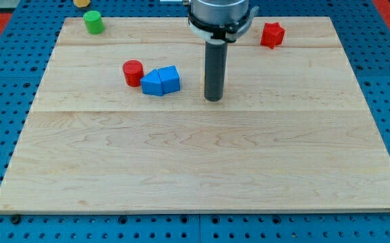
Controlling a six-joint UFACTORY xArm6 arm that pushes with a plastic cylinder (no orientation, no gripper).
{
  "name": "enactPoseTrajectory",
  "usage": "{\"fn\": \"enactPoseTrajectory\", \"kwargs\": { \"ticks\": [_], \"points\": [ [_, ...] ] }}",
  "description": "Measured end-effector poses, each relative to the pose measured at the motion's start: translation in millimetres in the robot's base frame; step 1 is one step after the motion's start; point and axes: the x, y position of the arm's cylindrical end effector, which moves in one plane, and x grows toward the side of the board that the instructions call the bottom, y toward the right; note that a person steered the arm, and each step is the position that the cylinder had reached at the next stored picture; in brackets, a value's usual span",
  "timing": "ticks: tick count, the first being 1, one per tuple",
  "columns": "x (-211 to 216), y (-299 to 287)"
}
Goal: Move the heart into the cube
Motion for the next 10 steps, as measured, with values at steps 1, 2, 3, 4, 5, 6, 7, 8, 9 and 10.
{"fn": "enactPoseTrajectory", "kwargs": {
  "ticks": [1, 2, 3, 4, 5, 6, 7, 8, 9, 10],
  "points": [
    [-69, -36],
    [-61, -26],
    [-23, -36],
    [2, -10],
    [-1, 20],
    [-14, 49],
    [10, 56],
    [6, 69],
    [-26, 61],
    [-61, 4]
  ]
}}
